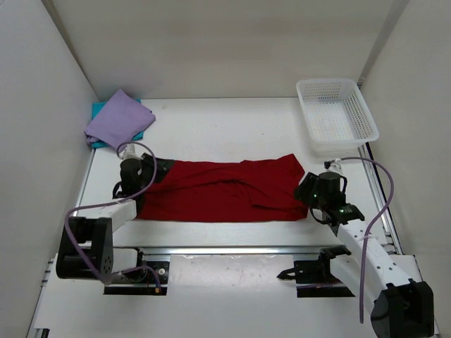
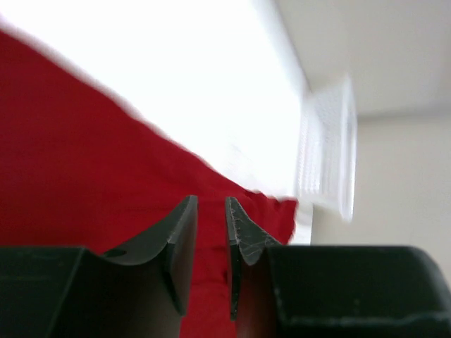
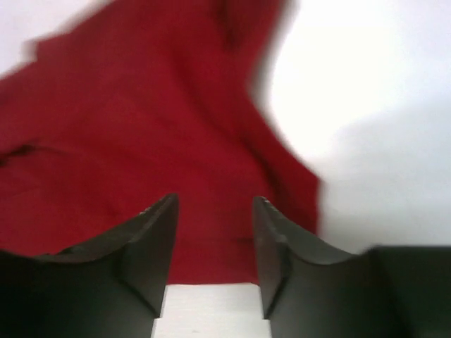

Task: Fold and stack the t-shirts
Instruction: Fold the other side of the tshirt into a rectangle, then rotate the tshirt 85 degrees

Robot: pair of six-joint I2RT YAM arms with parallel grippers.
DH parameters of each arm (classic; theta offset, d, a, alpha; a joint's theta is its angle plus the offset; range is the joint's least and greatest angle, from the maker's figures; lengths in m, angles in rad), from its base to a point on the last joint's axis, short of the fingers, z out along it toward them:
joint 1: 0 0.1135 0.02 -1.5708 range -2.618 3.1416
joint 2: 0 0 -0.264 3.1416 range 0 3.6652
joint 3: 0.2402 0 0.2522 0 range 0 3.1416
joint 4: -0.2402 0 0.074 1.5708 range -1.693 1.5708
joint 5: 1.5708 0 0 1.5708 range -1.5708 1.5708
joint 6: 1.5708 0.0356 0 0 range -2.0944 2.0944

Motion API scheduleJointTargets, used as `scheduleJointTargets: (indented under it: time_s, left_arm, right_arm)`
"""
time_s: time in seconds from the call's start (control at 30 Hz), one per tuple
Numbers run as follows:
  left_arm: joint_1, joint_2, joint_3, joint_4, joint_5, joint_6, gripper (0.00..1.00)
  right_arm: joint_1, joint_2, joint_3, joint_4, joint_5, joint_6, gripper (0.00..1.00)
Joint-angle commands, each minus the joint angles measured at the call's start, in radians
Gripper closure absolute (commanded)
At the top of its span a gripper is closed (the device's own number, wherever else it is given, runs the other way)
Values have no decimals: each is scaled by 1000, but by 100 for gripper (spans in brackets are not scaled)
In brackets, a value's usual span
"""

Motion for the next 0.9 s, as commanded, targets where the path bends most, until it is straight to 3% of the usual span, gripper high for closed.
scheduleJointTargets:
  time_s: [0.0,0.07,0.1,0.13,0.23,0.37,0.47,0.6,0.73,0.83,0.87]
  left_arm:
    - [-139,-60,91,-69,-44,74,67]
    - [-205,-57,116,-71,-10,85,67]
    - [-243,-44,128,-78,-5,93,68]
    - [-259,-46,128,-78,-2,93,69]
    - [-338,-52,134,-101,16,123,69]
    - [-381,-69,101,-105,56,134,69]
    - [-412,-98,61,-104,65,139,68]
    - [-411,-132,21,-105,68,140,68]
    - [-362,-167,-2,-117,88,140,68]
    - [-322,-193,-25,-147,78,148,67]
    - [-314,-201,-33,-163,79,151,67]
  right_arm:
    - [107,27,101,121,22,3,58]
    - [153,105,115,191,-7,5,78]
    - [170,180,123,248,-23,0,93]
    - [178,230,136,273,-73,-10,100]
    - [192,484,199,353,-112,-36,100]
    - [193,667,287,405,-103,-60,100]
    - [189,798,380,362,-60,-73,100]
    - [147,1028,583,260,-152,-84,100]
    - [115,1288,952,108,-268,-115,100]
    - [112,1547,1384,-106,-299,-170,100]
    - [112,1671,1608,-206,-314,-184,100]
